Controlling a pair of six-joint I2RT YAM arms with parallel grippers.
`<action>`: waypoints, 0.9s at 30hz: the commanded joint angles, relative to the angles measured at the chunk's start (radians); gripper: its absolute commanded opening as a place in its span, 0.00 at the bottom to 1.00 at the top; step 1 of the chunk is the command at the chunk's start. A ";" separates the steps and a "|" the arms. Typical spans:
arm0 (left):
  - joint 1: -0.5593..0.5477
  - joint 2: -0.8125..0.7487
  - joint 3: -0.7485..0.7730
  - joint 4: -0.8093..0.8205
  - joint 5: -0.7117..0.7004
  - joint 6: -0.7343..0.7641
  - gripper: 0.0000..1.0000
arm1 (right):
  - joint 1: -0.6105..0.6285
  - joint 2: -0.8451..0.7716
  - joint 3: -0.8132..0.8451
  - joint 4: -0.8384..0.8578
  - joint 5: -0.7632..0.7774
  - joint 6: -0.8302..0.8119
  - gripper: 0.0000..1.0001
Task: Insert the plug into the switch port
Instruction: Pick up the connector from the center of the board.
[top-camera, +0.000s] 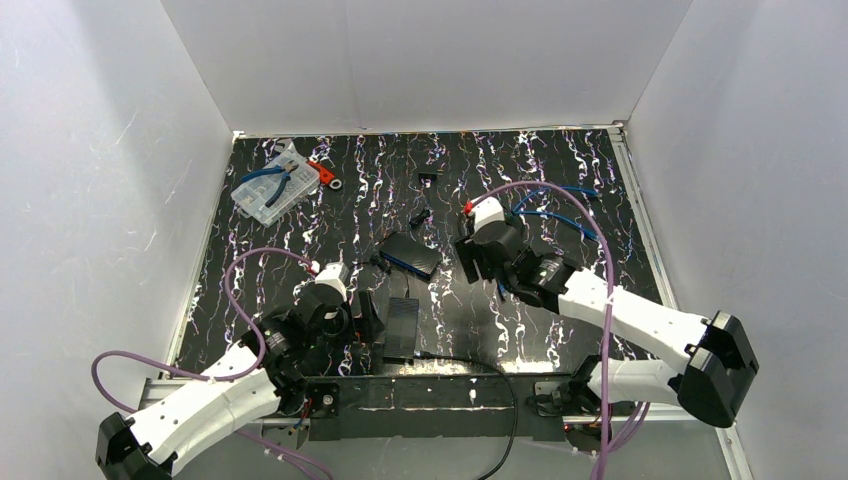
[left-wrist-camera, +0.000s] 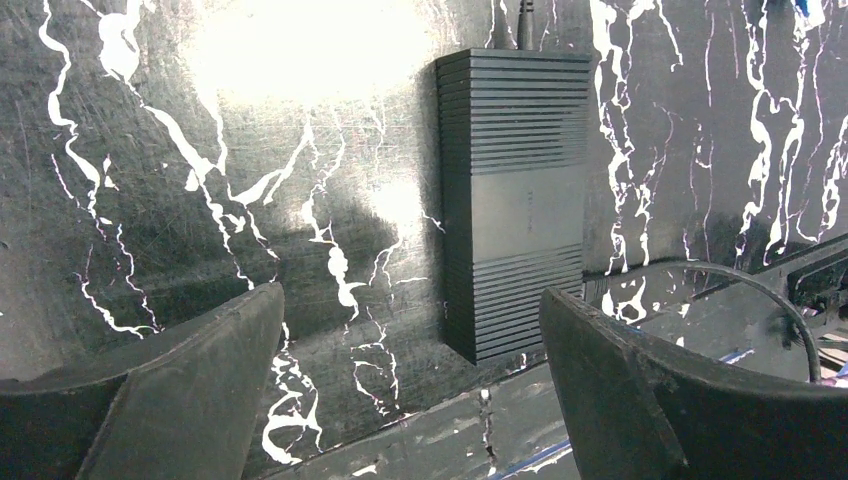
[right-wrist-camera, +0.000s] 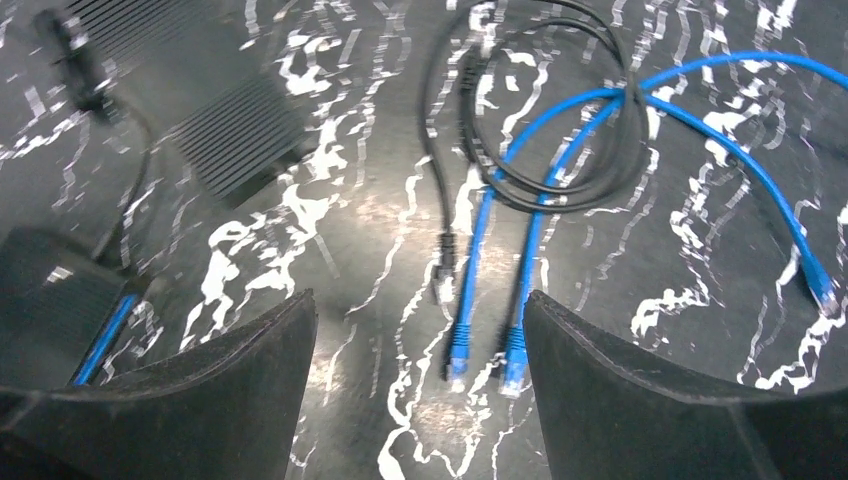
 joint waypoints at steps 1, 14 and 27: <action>-0.003 -0.010 -0.006 0.019 0.011 0.034 1.00 | -0.090 -0.033 0.028 0.008 0.038 0.085 0.81; -0.003 -0.004 -0.033 0.064 0.069 0.045 0.99 | -0.249 0.044 -0.021 0.021 -0.132 0.113 0.66; -0.003 0.015 -0.054 0.098 0.094 0.050 1.00 | -0.410 0.188 -0.035 -0.003 -0.254 0.210 0.57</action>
